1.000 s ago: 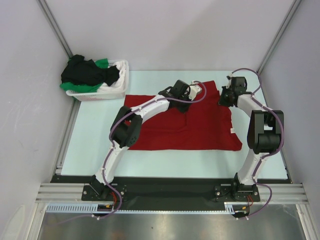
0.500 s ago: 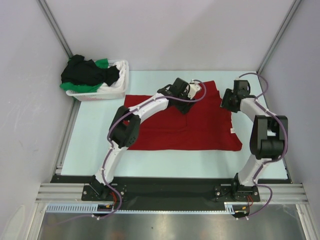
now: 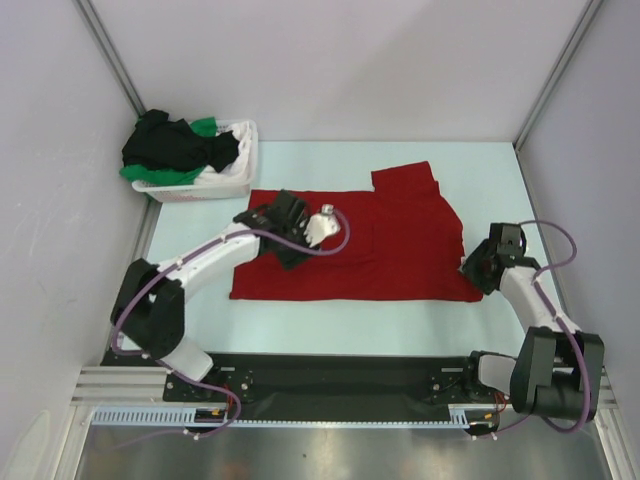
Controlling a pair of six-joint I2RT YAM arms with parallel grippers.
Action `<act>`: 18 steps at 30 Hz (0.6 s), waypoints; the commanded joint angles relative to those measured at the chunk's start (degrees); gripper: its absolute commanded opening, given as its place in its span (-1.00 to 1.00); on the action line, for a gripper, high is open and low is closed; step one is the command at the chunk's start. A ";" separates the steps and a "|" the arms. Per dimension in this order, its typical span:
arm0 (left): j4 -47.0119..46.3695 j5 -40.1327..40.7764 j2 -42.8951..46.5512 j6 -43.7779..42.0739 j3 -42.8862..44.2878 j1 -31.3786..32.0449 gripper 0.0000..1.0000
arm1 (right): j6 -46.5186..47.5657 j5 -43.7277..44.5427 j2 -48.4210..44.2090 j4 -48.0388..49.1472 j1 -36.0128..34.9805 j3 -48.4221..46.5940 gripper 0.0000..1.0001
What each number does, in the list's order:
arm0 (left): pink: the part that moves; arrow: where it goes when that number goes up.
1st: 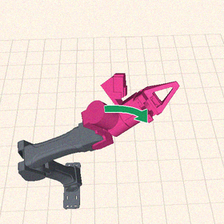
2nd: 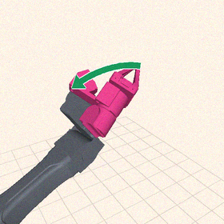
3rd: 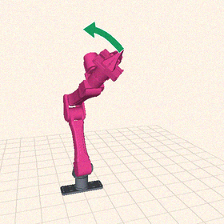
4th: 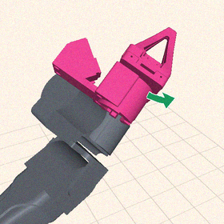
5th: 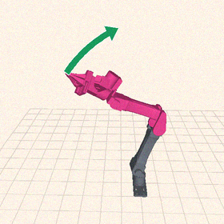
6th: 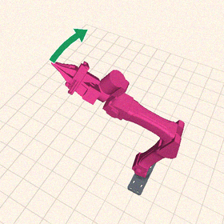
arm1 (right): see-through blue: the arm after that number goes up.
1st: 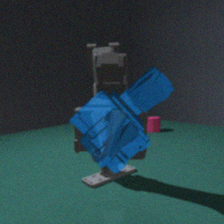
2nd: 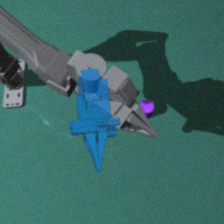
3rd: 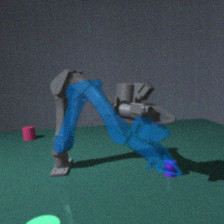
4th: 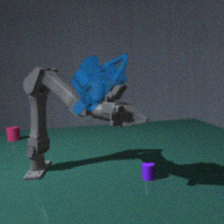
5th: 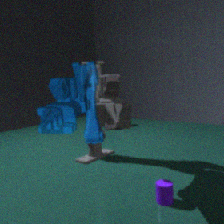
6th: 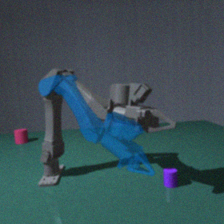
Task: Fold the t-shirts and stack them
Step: Fold the tshirt
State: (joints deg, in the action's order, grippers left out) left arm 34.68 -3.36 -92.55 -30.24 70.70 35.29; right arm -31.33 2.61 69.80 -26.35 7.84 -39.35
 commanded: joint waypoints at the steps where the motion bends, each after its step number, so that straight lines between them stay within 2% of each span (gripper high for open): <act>1: 6.28 2.82 5.96 -7.80 -11.17 -1.10 0.22 | -5.49 1.43 -5.37 -2.39 0.34 3.04 0.02; 2: 6.54 3.18 7.81 -8.69 -15.72 -1.53 0.22 | -5.93 1.69 -6.07 -2.39 0.34 4.53 0.02; 6: 6.03 5.55 13.09 -11.59 -23.91 -4.52 0.26 | -7.25 3.54 -7.13 -0.12 0.51 7.96 0.02; 10: 1.72 9.59 14.50 -12.56 -29.82 -7.77 0.28 | -6.99 1.53 -4.07 0.25 0.78 8.24 0.00; 14: -1.62 10.04 14.68 -11.51 -34.21 -7.95 0.27 | -5.67 1.60 -3.53 -1.43 1.65 8.50 -0.05; 17: -4.70 9.86 14.24 -10.46 -36.93 -8.22 0.20 | -5.41 1.53 -3.36 -0.99 3.58 9.56 -0.29; 18: -6.88 10.12 14.07 -10.02 -37.56 -8.39 -0.04 | -5.15 -0.92 -3.44 -0.81 5.24 9.73 -0.51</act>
State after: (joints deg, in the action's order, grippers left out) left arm 34.89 6.31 -76.97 -40.45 37.15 27.53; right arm -36.53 3.46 66.32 -27.53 10.31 -30.52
